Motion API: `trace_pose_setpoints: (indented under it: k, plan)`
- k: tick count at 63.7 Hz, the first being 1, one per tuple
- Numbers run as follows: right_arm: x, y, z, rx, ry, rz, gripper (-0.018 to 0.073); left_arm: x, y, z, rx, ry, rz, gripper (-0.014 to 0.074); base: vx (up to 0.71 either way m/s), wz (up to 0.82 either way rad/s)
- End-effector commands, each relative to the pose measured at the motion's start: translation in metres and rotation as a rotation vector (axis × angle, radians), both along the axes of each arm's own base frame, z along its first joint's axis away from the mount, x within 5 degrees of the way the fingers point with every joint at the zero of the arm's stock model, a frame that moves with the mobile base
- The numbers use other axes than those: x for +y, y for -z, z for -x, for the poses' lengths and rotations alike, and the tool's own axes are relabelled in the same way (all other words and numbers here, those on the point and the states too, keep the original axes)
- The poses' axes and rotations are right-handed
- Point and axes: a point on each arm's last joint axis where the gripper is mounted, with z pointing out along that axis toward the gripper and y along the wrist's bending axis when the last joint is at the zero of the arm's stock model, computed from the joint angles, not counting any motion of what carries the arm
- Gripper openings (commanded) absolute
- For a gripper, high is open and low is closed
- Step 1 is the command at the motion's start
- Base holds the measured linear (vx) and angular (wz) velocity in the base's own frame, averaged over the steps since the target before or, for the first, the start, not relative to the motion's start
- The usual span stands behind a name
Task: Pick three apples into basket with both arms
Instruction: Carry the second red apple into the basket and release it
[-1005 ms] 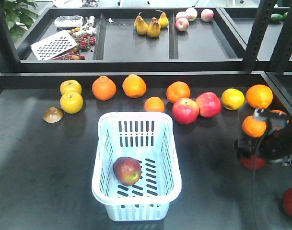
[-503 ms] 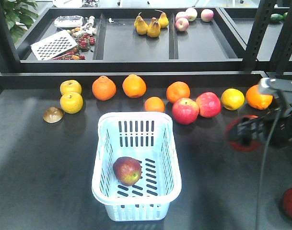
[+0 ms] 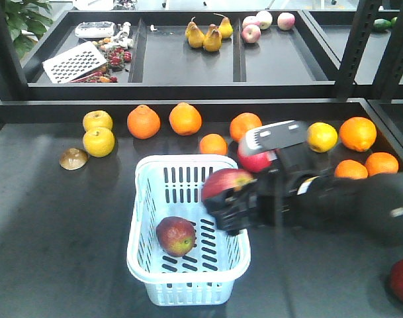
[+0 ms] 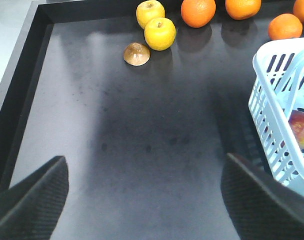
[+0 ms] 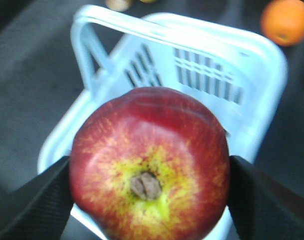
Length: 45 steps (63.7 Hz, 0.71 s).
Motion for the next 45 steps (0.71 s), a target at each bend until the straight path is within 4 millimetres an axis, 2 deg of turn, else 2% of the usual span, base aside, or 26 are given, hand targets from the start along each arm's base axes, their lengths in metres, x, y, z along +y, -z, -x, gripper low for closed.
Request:
trace_pose_setpoints:
  k: [1,12,21,24,37,45]
  plan:
    - [0.017,-0.008,-0.008,-0.133,0.024,-0.048,0.0288,0.000,-0.011,-0.002,-0.079,0.005,0.005,0.0587,0.00,0.00]
    - [0.032,0.015,-0.014,-0.106,0.014,-0.012,0.0496,0.000,-0.011,-0.002,-0.079,0.005,0.005,0.0587,0.00,0.00]
    - [0.033,0.020,-0.015,-0.092,0.016,-0.005,0.0676,0.000,-0.011,-0.002,-0.079,0.005,0.005,0.0587,0.00,0.00]
    - [0.033,0.020,-0.015,-0.092,0.017,-0.006,0.0711,0.000,-0.011,-0.002,-0.079,0.005,0.005,0.0587,0.00,0.00]
    - [0.029,0.016,-0.011,-0.050,0.012,-0.018,0.0720,0.000,-0.011,-0.002,-0.079,0.005,0.005,0.0587,0.00,0.00]
    - [0.006,0.006,-0.012,0.015,0.043,-0.027,0.0715,0.000,-0.011,-0.002,-0.079,0.005,0.005,0.0587,0.00,0.00]
